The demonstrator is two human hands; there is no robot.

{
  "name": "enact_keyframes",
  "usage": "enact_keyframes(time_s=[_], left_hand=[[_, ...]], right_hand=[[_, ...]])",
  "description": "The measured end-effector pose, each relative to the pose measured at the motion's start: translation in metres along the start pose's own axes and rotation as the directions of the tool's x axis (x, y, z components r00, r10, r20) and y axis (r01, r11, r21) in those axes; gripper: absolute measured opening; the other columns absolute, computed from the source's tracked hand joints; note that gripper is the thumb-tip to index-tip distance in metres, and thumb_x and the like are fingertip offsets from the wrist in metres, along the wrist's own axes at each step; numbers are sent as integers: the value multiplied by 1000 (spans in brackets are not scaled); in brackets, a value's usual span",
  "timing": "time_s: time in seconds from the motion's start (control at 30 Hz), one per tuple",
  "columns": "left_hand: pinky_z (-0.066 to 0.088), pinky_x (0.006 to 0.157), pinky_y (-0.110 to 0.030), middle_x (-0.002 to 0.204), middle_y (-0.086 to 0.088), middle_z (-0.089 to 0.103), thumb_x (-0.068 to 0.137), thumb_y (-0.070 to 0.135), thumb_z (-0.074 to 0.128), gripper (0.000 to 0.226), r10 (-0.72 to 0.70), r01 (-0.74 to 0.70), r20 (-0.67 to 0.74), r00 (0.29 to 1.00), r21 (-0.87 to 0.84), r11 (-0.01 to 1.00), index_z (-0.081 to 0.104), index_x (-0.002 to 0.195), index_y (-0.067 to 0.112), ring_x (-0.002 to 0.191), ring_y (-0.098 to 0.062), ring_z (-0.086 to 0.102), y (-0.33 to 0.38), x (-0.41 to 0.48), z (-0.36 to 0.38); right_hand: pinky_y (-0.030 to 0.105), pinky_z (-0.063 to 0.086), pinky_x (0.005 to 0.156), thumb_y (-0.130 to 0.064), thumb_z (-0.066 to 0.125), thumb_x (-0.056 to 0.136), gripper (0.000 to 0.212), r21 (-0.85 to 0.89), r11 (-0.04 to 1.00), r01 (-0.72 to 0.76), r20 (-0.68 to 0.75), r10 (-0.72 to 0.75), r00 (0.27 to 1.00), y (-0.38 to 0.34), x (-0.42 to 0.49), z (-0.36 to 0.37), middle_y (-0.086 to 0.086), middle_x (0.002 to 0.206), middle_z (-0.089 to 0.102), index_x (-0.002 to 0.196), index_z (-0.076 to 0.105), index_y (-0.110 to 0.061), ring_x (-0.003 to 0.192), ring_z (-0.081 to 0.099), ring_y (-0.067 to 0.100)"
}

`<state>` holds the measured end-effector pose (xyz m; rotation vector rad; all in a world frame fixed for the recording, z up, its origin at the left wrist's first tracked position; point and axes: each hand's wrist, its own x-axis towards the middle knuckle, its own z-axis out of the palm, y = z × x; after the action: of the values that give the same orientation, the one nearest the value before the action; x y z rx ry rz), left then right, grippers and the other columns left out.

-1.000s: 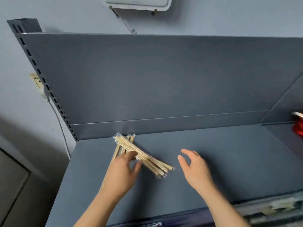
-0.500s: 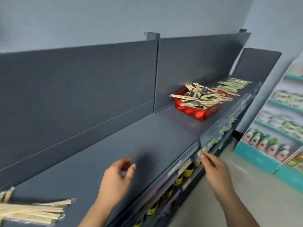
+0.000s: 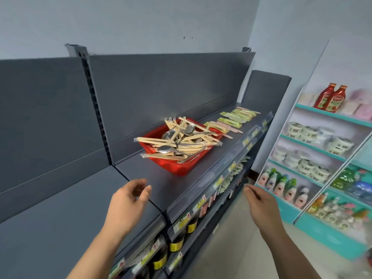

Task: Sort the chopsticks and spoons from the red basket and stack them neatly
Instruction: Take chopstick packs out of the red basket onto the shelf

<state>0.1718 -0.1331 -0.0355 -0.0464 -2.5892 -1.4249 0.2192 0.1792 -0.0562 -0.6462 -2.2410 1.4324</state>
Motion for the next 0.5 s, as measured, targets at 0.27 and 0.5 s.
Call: enact_keyframes(time_s=[0.27, 0.5], left_hand=[[44, 68, -22, 83, 9, 70, 90, 27, 64, 17, 68, -64, -50, 996, 80, 995, 69, 104, 19, 78, -5, 64, 29, 123, 52], [43, 54, -24, 73, 9, 68, 85, 47, 66, 26, -20, -3, 75, 997, 290, 957, 64, 92, 22, 64, -7, 63, 35, 223, 104]], right_hand=[[19, 45, 69, -31, 53, 98, 31, -29, 995, 91, 89, -88, 992, -25, 133, 26, -10, 107, 70, 125, 65, -20, 82, 62, -3], [-4, 38, 61, -25, 56, 97, 25, -96, 966, 239, 281, -204, 938, -61, 243, 82, -25, 89, 60, 117, 69, -16, 74, 54, -23]])
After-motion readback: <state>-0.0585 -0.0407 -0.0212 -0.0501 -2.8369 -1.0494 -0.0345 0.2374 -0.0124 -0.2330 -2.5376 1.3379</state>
